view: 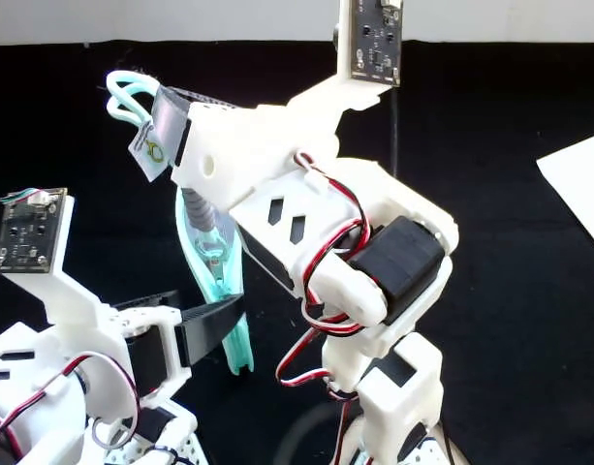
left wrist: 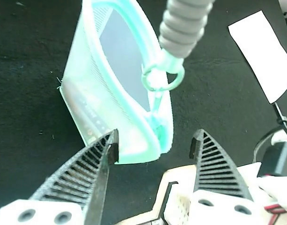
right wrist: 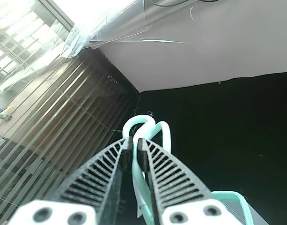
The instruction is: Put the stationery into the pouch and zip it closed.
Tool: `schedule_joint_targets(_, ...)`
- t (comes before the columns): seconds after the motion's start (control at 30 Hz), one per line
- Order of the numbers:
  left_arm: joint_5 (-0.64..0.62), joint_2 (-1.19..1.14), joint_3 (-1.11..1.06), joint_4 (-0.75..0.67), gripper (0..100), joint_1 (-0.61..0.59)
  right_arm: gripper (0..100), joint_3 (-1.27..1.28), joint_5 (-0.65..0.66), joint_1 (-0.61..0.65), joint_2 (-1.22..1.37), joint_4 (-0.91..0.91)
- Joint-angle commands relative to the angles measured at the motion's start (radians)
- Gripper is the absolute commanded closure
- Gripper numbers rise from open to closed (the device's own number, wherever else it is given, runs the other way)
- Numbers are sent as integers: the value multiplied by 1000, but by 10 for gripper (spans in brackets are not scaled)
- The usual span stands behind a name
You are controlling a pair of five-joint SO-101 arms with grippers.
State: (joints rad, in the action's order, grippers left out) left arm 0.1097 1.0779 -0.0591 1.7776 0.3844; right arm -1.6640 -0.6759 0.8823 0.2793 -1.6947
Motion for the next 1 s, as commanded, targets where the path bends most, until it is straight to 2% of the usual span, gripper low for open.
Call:
schedule_joint_targets(0.0,-11,-22,-18,-2,745,16,992,-101,12,8,-4,24)
schedule_joint_targets(0.33,-11,-15,-202,-133,747,15,992,-101,12,8,-4,21)
schedule_joint_targets(0.6,-9,-15,-211,-135,748,10,992,-101,12,8,-4,19)
schedule_joint_targets(0.8,-3,-16,-255,-149,748,-113,992,-102,12,10,-5,19)
schedule_joint_targets(0.97,-2,-15,-328,-190,748,-165,992,-102,12,10,-5,18)
